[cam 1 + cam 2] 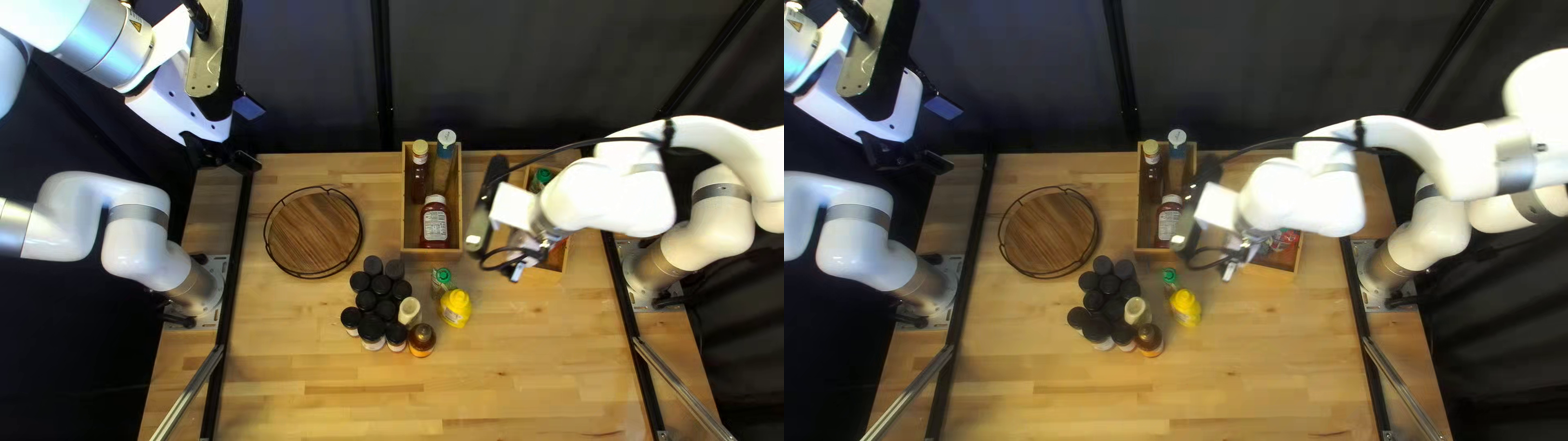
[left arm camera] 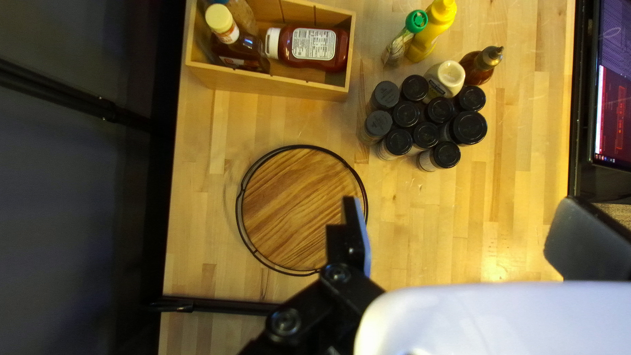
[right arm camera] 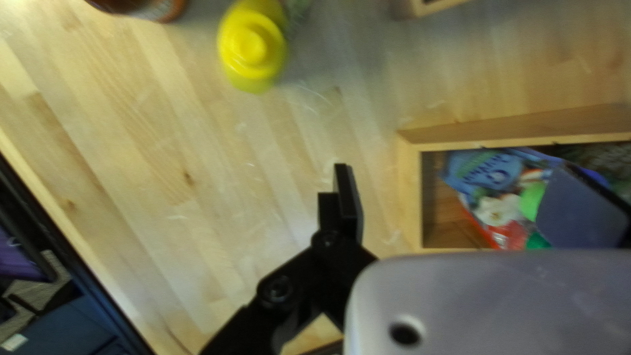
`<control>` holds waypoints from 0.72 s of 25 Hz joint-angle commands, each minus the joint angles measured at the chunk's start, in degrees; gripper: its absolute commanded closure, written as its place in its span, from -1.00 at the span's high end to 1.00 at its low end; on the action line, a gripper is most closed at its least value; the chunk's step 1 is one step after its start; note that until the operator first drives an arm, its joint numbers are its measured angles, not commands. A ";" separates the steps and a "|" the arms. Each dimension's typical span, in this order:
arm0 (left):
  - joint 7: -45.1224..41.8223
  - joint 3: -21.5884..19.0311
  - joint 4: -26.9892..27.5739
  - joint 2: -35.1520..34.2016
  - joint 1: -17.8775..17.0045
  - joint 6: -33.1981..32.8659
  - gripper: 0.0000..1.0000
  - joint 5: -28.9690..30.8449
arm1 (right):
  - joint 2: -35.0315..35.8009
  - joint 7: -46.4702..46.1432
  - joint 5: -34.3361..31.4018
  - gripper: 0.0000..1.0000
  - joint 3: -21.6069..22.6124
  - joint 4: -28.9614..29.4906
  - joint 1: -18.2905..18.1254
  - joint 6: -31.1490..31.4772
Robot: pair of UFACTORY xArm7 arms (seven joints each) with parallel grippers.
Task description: Separate condiments, baby food and spices and place it in 3 different racks/containers
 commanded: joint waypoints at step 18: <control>0.00 0.00 0.00 0.00 0.00 0.00 1.00 0.00 | -23.11 16.90 -16.50 1.00 0.89 12.69 1.09 -5.75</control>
